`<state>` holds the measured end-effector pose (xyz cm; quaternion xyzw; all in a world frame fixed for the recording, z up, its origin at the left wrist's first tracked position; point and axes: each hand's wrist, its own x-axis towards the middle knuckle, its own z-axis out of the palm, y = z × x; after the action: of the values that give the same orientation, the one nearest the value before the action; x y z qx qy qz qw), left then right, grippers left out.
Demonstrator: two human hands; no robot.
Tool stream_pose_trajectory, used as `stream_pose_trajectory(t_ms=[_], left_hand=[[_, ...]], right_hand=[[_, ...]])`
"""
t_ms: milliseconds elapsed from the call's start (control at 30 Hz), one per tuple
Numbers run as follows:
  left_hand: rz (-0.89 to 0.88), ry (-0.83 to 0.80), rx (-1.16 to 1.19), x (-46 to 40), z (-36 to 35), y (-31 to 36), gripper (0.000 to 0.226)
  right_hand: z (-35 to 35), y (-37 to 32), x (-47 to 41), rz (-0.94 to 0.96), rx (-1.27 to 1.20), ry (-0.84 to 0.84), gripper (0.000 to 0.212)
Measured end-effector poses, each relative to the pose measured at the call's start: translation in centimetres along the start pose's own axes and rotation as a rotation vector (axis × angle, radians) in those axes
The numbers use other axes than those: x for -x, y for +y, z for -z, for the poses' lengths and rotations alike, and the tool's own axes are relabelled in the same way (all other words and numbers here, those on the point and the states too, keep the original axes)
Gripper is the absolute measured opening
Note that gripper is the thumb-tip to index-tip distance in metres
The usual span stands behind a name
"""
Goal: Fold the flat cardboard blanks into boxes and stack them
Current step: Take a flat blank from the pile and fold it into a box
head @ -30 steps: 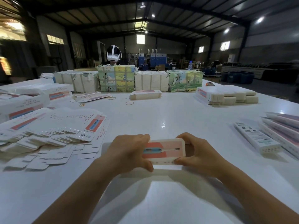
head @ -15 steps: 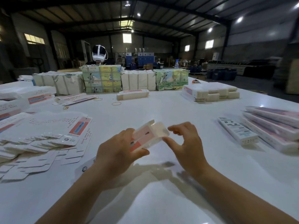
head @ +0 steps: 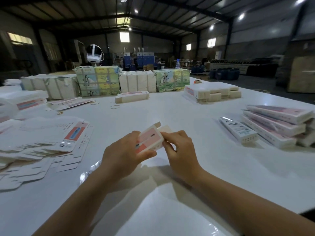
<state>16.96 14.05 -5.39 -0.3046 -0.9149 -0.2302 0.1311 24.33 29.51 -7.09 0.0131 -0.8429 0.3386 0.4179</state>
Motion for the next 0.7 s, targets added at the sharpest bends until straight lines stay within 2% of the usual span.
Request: stream_pose_trajectory(t_ms=[100, 233, 300, 467, 700], left_hand=[[-0.021, -0.061, -0.016, 0.1, 0.1, -0.2, 0.054], [-0.069, -0.105, -0.035, 0.3, 0.0, -0.2, 0.057], [-0.088, -0.116, -0.049, 0.4, -0.1, -0.2, 0.059], [-0.056, -0.041, -0.103, 0.0, -0.7, -0.1, 0.062], [-0.064, 0.008, -0.231, -0.6, -1.7, 0.2, 0.064]], right_hand=[[0.0, 0.1, -0.1, -0.097, -0.025, -0.111, 0.054], [0.7, 0.6, -0.5, -0.071, 0.078, -0.218, 0.075], [0.9, 0.7, -0.5, -0.082, -0.002, -0.282, 0.074], [-0.2, 0.5, 0.1, -0.075, 0.004, -0.183, 0.061], [-0.4, 0.6, -0.1, -0.191, -0.124, -0.266, 0.061]])
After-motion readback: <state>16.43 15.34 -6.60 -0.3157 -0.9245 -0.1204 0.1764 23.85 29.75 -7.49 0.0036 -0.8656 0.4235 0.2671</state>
